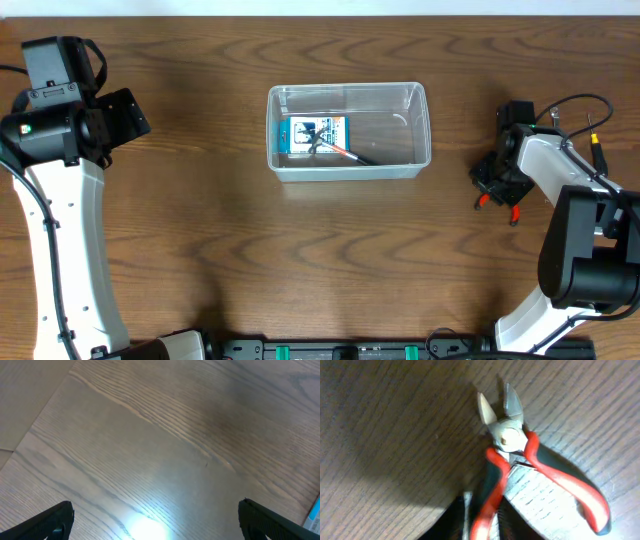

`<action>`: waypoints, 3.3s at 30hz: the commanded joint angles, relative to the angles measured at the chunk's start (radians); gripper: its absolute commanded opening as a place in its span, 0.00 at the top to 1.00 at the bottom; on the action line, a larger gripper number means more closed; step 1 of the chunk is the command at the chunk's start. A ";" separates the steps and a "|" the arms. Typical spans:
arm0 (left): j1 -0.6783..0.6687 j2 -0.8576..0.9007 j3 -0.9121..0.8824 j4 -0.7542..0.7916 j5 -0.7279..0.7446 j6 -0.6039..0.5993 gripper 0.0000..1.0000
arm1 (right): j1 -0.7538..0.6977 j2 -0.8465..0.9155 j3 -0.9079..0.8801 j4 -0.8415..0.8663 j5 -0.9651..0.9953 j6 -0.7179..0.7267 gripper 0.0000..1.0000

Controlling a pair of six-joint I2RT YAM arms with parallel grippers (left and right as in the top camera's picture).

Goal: Pack container

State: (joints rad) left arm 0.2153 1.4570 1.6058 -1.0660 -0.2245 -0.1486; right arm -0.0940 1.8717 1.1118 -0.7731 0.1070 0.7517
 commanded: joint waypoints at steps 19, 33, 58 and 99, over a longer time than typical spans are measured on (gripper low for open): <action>0.004 0.002 0.002 0.001 -0.016 0.016 0.02 | -0.011 0.028 0.001 -0.006 0.017 -0.008 0.77; 0.004 0.002 0.002 0.001 -0.016 0.016 0.02 | -0.011 0.028 0.015 -0.009 0.018 -0.044 0.83; 0.004 0.002 0.002 0.001 -0.016 0.016 0.02 | 0.052 0.028 0.546 -0.288 0.012 -0.579 0.83; 0.004 0.002 0.002 0.001 -0.016 0.016 0.02 | 0.079 0.013 0.474 -0.609 0.182 -0.024 0.22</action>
State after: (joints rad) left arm 0.2153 1.4570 1.6058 -1.0660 -0.2249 -0.1486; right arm -0.0120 1.9030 1.6199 -1.3808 0.2630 0.6956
